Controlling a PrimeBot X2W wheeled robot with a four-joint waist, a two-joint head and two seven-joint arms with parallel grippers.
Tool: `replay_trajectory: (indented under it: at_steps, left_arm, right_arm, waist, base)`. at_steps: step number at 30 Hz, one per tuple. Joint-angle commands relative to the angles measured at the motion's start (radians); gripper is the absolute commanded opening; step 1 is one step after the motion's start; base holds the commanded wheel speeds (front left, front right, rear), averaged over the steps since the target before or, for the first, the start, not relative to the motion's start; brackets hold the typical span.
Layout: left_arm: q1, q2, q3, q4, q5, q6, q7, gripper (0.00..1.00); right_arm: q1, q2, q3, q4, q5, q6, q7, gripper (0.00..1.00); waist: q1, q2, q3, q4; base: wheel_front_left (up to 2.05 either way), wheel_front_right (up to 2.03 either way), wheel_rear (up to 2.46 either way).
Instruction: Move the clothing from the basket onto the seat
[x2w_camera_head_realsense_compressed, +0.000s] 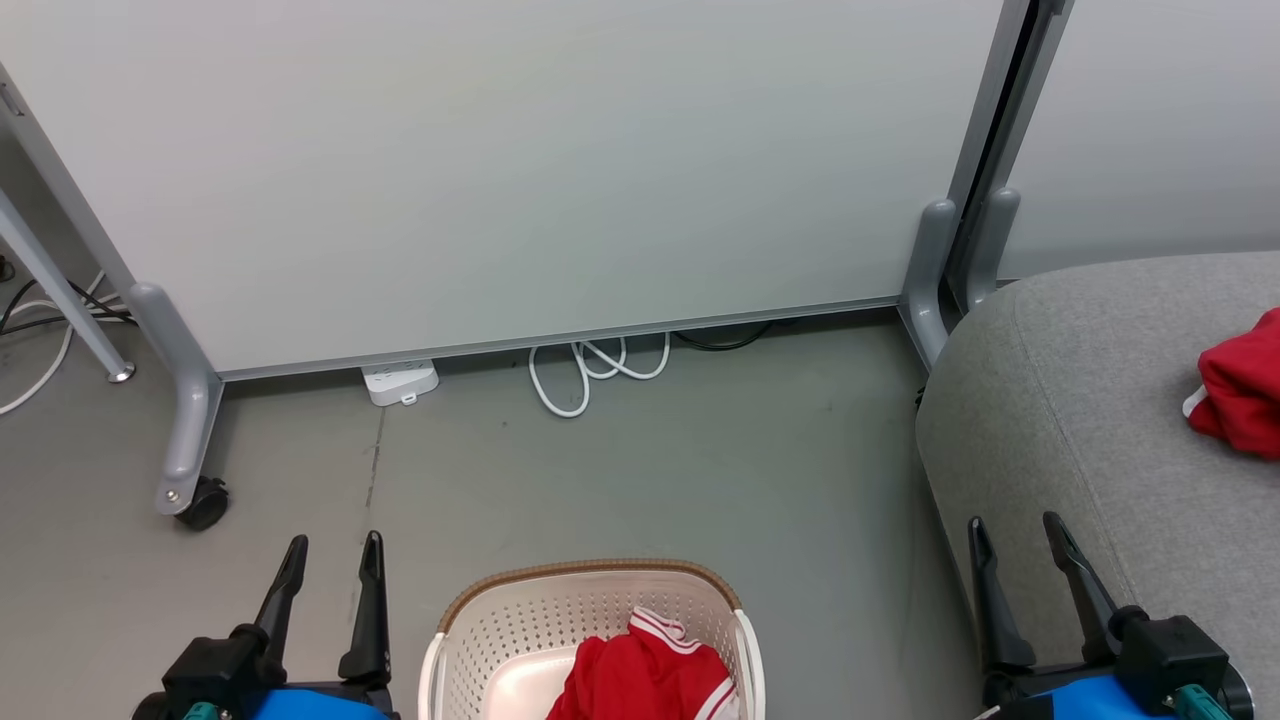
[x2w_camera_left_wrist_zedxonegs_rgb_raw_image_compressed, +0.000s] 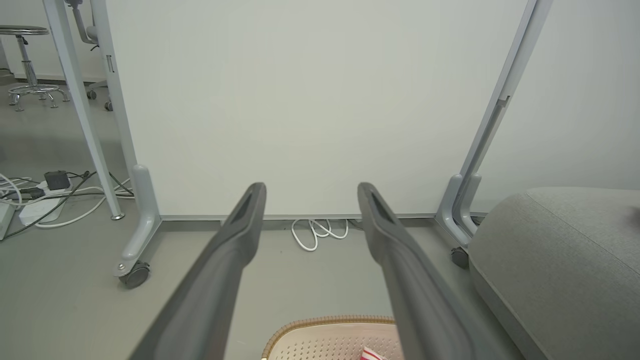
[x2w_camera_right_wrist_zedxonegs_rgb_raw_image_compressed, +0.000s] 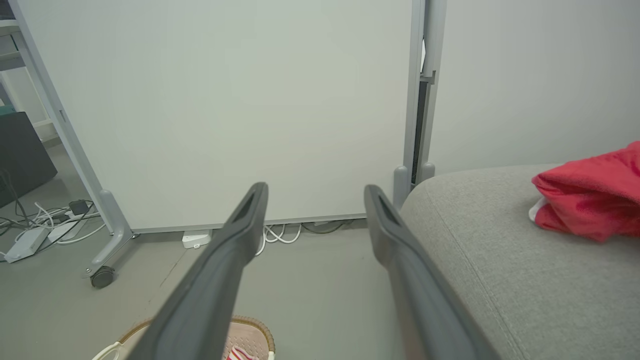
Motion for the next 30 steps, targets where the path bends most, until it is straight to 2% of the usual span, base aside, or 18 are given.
replay_trajectory:
  at_steps: [1, 7, 16, 30]
  left_arm:
    - [0.005, 0.002, 0.004, 0.009, 0.005, -0.007, -0.003, 1.0]
    - [-0.078, -0.002, -0.033, 0.072, 0.016, -0.021, -0.003, 1.0]
    - [-0.279, 0.016, -0.123, 0.226, 0.022, -0.03, -0.003, 1.0]
    - [-0.615, 0.083, -0.456, 0.623, -0.101, -0.03, 0.017, 1.0]
  right_arm:
    - [0.013, 0.005, -0.003, 0.001, 0.003, -0.001, -0.001, 1.0]
    - [-0.005, 0.007, -0.003, -0.001, 0.001, -0.001, -0.001, 1.0]
    - [-0.131, -0.001, 0.022, -0.028, -0.012, -0.001, -0.001, 1.0]
    - [-0.387, 0.004, 0.047, -0.085, -0.035, -0.001, -0.001, 1.0]
  waist:
    - [0.0001, 0.0, 0.001, 0.003]
    - [0.0001, 0.0, 0.021, 0.005]
    - [0.0001, 0.0, 0.161, -0.054]
    - [0.0001, 0.0, 0.478, -0.165]
  base:
    - [0.0, 0.0, 0.0]
    - [0.0, 0.0, 0.0]
    - [0.0, 0.0, 0.0]
    - [0.0, 0.0, 0.0]
